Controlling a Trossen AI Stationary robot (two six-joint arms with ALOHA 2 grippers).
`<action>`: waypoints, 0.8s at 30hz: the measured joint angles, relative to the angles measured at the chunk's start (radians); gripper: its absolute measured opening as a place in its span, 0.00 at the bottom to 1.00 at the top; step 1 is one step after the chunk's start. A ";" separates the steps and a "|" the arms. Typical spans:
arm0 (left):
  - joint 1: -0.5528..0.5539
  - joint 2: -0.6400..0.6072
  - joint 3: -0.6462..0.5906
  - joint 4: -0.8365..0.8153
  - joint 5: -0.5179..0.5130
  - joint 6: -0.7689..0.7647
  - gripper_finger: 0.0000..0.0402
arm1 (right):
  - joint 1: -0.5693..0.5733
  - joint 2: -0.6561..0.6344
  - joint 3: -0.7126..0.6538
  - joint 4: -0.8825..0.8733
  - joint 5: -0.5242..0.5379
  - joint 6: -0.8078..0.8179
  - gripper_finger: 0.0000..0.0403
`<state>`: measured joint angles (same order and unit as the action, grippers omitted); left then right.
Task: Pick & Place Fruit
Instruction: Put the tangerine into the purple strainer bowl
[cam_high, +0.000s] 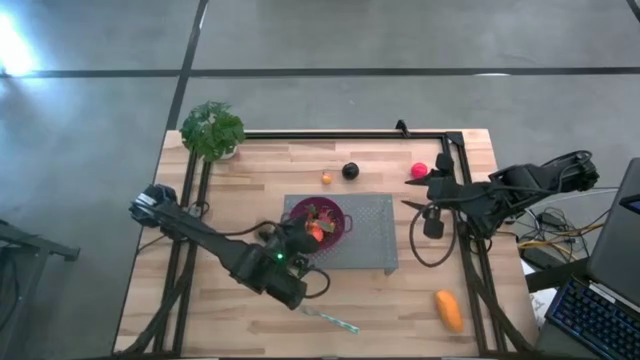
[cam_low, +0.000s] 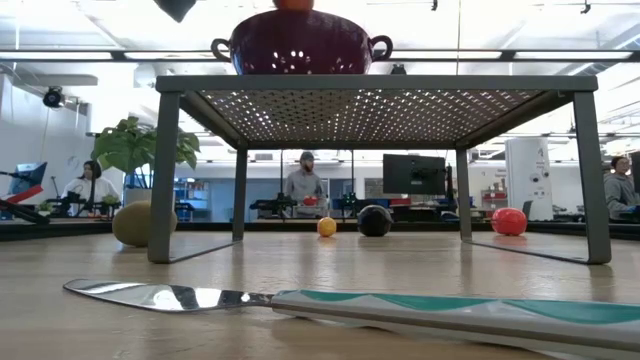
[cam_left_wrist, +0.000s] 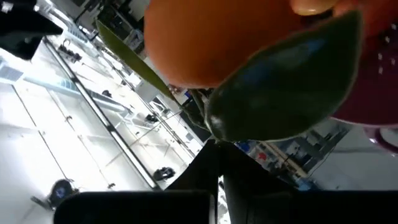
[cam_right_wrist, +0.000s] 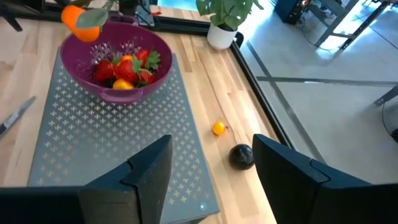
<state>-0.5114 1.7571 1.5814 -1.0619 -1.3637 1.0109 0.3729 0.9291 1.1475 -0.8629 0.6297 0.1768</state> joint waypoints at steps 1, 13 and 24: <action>0.000 0.006 0.000 -0.010 0.001 0.005 0.02 | 0.000 0.000 -0.003 0.001 0.000 0.000 0.54; 0.002 0.042 -0.001 -0.099 0.020 0.004 0.03 | 0.000 -0.009 -0.023 0.002 0.000 0.011 0.59; 0.005 0.041 -0.032 -0.107 0.026 0.008 0.07 | 0.000 -0.012 -0.025 0.005 0.001 0.015 0.62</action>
<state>-0.5064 1.7981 1.5499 -1.1686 -1.3375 1.0193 0.3729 0.9173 1.1229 -0.8583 0.6304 0.1917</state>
